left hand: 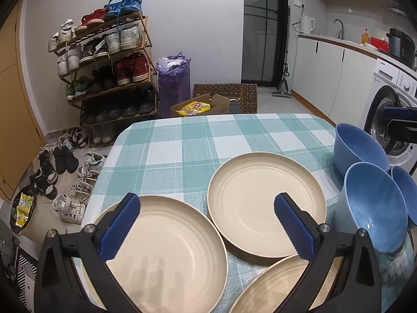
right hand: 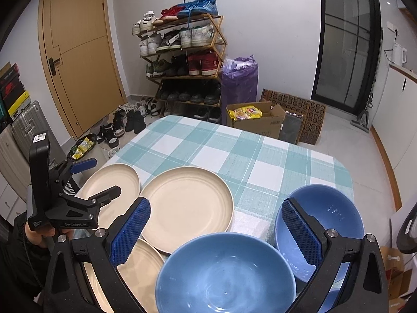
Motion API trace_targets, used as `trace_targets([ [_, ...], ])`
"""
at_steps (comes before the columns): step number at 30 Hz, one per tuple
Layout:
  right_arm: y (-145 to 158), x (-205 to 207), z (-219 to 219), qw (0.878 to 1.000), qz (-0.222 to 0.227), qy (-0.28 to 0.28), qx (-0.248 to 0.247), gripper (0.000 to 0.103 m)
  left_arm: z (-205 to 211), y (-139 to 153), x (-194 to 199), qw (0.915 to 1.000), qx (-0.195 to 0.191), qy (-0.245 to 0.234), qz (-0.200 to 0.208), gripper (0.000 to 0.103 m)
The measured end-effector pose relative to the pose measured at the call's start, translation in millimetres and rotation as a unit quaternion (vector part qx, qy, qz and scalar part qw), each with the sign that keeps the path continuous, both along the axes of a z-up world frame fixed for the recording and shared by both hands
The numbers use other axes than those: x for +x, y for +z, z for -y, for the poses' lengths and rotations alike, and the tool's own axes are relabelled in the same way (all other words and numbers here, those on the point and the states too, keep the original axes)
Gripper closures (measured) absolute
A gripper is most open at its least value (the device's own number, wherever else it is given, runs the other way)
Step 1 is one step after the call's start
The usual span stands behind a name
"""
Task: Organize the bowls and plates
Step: 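Move the right gripper forward toward the rim of the large cream plate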
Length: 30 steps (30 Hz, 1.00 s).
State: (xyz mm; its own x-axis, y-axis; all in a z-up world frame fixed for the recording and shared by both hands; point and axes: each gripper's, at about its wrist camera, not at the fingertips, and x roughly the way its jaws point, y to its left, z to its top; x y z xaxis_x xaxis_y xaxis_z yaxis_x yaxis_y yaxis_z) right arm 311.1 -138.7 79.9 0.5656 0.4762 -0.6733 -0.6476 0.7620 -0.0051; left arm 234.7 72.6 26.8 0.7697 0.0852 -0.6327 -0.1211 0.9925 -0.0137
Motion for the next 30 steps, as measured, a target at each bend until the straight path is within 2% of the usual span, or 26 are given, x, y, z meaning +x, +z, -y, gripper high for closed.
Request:
trace_targets([
  [30, -48, 60, -29, 0.996, -0.07, -0.007, -0.062, 0.0, -3, -34, 35, 0.9984, -0.01, -0.012, -0.053, 0.0],
])
